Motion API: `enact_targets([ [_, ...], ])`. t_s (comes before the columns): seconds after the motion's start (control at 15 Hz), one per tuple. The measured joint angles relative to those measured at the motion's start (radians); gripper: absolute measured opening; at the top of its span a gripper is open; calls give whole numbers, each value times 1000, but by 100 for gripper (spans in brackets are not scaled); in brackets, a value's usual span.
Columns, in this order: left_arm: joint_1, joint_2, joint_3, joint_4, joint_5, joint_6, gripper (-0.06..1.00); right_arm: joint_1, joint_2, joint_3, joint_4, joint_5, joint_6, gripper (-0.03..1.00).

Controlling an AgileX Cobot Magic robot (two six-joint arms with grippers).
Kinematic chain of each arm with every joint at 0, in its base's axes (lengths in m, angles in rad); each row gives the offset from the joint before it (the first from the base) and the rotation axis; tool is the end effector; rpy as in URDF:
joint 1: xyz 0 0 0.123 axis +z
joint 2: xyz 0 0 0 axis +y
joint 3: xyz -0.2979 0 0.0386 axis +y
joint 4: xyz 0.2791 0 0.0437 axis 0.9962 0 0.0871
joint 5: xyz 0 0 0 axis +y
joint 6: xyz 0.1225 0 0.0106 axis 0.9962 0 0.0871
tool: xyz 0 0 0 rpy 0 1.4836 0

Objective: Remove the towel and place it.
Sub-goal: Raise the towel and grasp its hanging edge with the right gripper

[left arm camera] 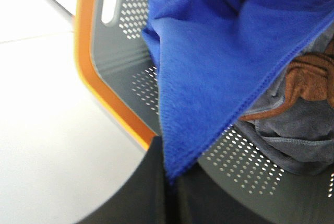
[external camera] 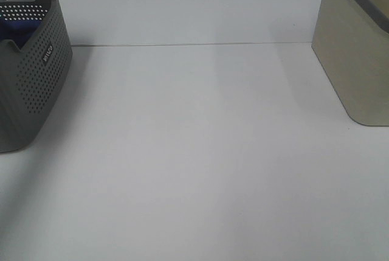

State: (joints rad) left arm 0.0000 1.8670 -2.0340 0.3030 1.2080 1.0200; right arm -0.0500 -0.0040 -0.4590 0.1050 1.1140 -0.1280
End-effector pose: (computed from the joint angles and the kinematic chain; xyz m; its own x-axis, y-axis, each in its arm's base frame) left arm 0.4616 0.0343 0.3909 -0.4929 0.8687 -0.0485 0.6592 0.4093 0.6308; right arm 0.0362 0.0098 0.2589 -0.5277 -0.0548 -0.8477 -0.0730 0.9972 -0.0190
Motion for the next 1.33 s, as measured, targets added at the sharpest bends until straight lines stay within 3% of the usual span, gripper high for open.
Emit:
enact_targets([
  [0.53, -208, -214, -5, 2, -103, -27, 0, 0, 0, 0, 4, 0, 0, 71],
  [0.8, -305, -251, -10, 63, -143, -80, 0, 0, 17, -7, 50, -24, -5, 71],
  [1.0, -411, -254, -10, 136, -181, -100, 0, 0, 128, -14, 183, -178, -80, 71],
  [1.07, -497, -254, -10, 140, -232, -103, 0, 0, 221, -14, 302, -302, -173, 71],
  [1.33, -623, -254, -10, 140, -338, -123, 0, 0, 410, -14, 469, -427, -397, 71],
])
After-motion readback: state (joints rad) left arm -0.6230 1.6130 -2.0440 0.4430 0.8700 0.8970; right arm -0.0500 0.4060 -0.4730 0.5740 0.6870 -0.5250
